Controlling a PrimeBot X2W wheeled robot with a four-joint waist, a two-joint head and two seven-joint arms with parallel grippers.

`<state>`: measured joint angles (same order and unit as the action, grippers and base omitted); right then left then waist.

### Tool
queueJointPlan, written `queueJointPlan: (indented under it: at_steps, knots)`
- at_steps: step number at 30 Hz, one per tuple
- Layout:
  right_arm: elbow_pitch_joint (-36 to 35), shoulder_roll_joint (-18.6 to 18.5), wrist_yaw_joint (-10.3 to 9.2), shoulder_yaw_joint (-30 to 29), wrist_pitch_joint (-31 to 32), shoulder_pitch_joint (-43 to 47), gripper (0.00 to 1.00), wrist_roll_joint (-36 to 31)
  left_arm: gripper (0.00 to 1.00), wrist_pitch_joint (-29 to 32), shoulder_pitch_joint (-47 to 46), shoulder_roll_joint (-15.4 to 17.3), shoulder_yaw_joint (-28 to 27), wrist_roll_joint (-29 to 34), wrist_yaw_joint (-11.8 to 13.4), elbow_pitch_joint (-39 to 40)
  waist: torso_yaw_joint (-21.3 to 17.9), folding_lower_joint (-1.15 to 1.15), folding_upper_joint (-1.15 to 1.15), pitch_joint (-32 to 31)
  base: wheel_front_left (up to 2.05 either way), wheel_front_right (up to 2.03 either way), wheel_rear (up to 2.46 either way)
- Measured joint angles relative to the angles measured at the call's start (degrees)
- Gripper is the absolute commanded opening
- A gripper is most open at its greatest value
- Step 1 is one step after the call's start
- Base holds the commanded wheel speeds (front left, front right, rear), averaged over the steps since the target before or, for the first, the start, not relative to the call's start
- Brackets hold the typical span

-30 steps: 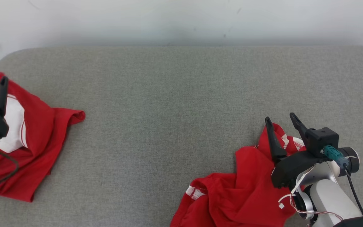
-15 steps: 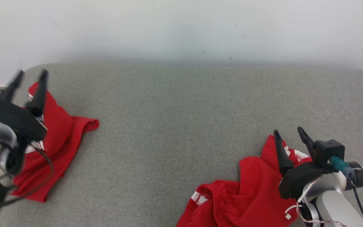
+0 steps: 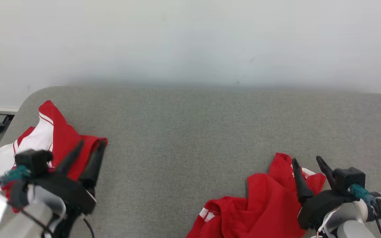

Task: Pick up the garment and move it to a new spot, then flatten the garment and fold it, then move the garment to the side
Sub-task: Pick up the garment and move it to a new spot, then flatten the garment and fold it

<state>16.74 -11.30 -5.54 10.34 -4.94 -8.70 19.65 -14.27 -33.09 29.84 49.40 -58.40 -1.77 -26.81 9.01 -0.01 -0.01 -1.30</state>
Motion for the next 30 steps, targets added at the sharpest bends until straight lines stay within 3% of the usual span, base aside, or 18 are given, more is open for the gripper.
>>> queueJointPlan:
  at_steps: [3,8,10,19,24,30]
  knots:
    - [-0.05,-0.21,0.01,-0.04,0.42,1.33,1.0,0.02,1.0,-0.04,3.55,-0.08,0.47,0.21,1.63,3.85,-0.61,0.0,0.0,-0.31,0.0,0.0,0.0]
    - [-0.78,-0.45,0.0,0.02,0.48,2.69,1.0,0.03,1.0,-0.08,9.77,1.01,-2.5,0.96,7.45,10.66,-1.84,0.0,0.0,-0.76,0.0,0.0,0.0]
    - [-1.55,-0.56,0.0,-0.19,0.48,3.48,1.0,0.04,1.0,-0.08,12.33,1.74,-4.34,1.66,8.65,13.15,-2.37,0.0,0.0,-0.9,0.0,0.0,0.0]
    - [-3.64,-1.38,-0.29,-1.99,1.43,7.58,1.0,0.57,1.0,-0.08,22.29,-0.42,-13.37,6.93,9.32,21.26,-2.41,0.01,0.01,0.1,0.0,0.0,0.0]
    - [-4.11,-1.56,-0.51,-2.43,2.5,7.83,1.0,0.63,1.0,-0.14,26.6,-4.99,-22.59,12.84,9.32,20.81,-1.62,0.01,0.01,0.99,0.0,0.0,0.0]
    - [-3.65,-1.58,-0.51,-1.74,5.52,6.53,1.0,1.01,1.0,-0.15,28.24,-9.01,-28.6,18.87,9.31,20.92,-0.35,0.01,0.01,1.86,0.0,0.0,0.0]
